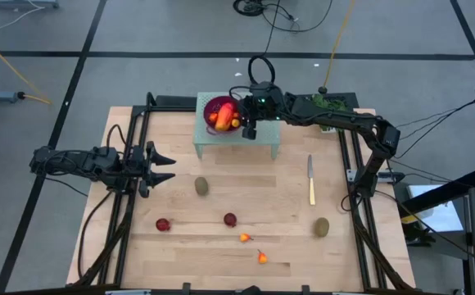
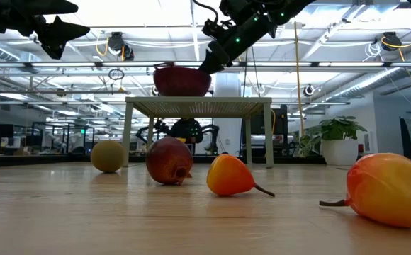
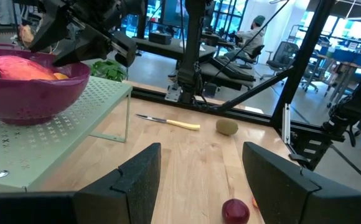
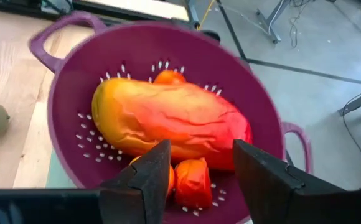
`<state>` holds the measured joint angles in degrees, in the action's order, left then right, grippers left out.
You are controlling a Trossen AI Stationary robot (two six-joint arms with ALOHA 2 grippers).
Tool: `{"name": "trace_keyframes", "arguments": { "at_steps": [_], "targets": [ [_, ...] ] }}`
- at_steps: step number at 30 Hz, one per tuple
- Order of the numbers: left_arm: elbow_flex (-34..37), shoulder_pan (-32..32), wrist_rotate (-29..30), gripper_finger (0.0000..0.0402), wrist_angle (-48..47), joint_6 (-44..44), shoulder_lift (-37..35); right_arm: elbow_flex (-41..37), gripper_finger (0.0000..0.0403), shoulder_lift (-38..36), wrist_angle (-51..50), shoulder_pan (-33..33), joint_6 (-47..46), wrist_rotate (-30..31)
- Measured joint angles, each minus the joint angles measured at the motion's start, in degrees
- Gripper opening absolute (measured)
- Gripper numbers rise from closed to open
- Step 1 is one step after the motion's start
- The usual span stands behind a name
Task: Pick & Place Fruit
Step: Put the pear into the violet strainer bowl on the shelf
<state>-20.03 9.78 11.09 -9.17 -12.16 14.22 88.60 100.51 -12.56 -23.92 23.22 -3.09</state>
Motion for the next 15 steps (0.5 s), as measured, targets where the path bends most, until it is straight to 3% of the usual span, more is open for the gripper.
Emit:
{"name": "trace_keyframes", "arguments": {
  "at_steps": [15],
  "targets": [
    [0.0, 0.0, 0.0, 0.0228, 0.0, -0.1, 0.0, 0.0, 0.0159, -3.6, 2.3, 0.4, -3.0, 0.3]
  ]
}}
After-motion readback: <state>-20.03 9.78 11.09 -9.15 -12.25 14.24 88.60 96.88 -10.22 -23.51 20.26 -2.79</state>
